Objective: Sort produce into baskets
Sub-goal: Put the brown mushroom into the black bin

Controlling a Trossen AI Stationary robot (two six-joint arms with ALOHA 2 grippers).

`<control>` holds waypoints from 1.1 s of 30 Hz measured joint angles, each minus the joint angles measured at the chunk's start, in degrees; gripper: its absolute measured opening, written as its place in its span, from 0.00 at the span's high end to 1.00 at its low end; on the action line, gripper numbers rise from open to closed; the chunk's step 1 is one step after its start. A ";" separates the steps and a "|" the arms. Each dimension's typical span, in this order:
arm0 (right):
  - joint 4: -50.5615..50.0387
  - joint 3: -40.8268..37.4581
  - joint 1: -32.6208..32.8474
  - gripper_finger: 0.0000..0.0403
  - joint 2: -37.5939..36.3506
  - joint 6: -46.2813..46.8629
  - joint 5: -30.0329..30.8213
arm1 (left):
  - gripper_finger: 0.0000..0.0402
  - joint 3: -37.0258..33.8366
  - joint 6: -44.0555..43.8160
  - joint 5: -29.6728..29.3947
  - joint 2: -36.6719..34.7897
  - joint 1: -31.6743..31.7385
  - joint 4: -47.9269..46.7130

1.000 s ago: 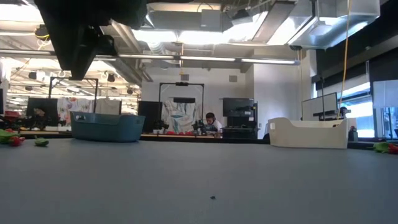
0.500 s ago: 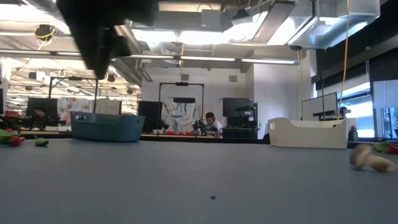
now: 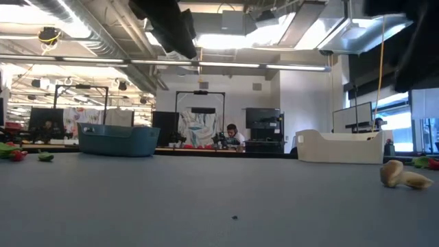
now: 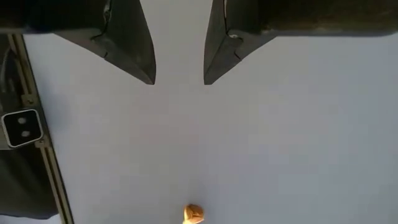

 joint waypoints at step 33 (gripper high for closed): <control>-0.59 -0.15 -4.46 0.93 10.18 -7.34 -10.13 | 0.67 0.00 1.42 -4.10 0.00 0.00 -0.11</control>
